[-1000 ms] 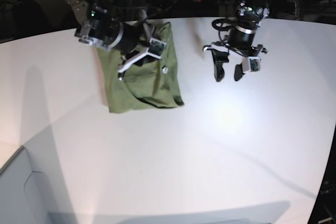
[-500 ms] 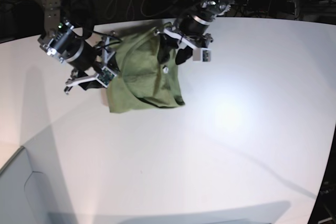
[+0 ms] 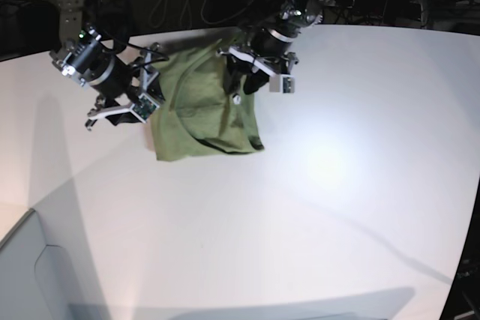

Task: Fold the T-shirt properly

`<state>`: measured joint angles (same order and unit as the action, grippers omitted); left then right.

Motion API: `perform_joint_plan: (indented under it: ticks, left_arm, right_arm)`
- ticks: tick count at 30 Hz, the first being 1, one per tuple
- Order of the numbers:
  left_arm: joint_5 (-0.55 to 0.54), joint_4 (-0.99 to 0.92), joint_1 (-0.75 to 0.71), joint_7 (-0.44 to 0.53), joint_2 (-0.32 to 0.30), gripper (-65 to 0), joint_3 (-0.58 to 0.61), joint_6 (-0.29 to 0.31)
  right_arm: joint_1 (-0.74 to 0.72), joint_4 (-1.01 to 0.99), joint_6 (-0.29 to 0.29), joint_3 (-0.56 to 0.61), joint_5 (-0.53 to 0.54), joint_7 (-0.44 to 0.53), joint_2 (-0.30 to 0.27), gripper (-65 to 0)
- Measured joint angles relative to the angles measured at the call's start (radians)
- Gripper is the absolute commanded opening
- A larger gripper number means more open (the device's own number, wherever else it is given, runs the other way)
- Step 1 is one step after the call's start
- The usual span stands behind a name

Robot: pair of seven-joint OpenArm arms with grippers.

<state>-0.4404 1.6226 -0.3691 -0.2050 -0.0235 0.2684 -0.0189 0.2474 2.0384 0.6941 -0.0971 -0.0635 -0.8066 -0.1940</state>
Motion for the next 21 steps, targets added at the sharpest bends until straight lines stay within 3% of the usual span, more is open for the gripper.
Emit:
perform_joint_plan:
  ticks: [5, 9, 21]
  left_arm:
    - [0.001, 0.0, 0.012, 0.0, -0.003, -49.5, 0.048, 0.001]
    - [0.002, 0.0, 0.012, 0.0, 0.002, -65.0, 0.043, 0.0]
    - [-0.002, 0.085, -0.062, 0.0, -0.007, -65.0, -0.017, 0.003]
  right_arm:
    - [0.0, 0.0, 0.0, 0.0, 0.0, -0.002, 0.0, -37.8]
    - [0.015, 0.0, 0.0, 0.0, 0.0, -0.002, 0.0, -37.8]
    - [0.019, 0.0, 0.0, 0.0, 0.0, 0.001, 0.0, -37.8]
